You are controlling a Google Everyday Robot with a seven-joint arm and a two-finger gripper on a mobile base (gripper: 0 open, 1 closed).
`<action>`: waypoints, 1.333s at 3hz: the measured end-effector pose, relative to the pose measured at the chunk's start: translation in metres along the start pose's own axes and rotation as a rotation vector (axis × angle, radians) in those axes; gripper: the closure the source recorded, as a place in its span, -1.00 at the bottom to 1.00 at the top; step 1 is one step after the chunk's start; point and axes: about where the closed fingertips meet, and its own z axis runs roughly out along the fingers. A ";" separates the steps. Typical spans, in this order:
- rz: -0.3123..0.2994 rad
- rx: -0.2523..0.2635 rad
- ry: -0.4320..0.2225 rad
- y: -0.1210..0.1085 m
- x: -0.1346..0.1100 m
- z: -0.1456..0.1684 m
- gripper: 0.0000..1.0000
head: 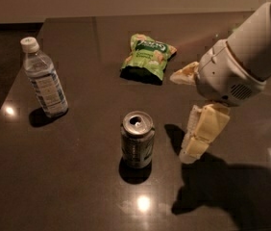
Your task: Move 7up can near blue plastic bottle
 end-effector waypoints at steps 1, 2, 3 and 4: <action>-0.042 -0.043 -0.099 0.015 -0.026 0.019 -1.00; -0.073 -0.073 -0.172 0.026 -0.046 0.033 -1.00; -0.099 -0.084 -0.214 0.033 -0.058 0.047 -1.00; -0.114 -0.074 -0.226 0.030 -0.064 0.059 -0.71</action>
Offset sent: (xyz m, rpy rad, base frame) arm -0.0321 0.0852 -0.0133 0.2550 0.0368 0.1666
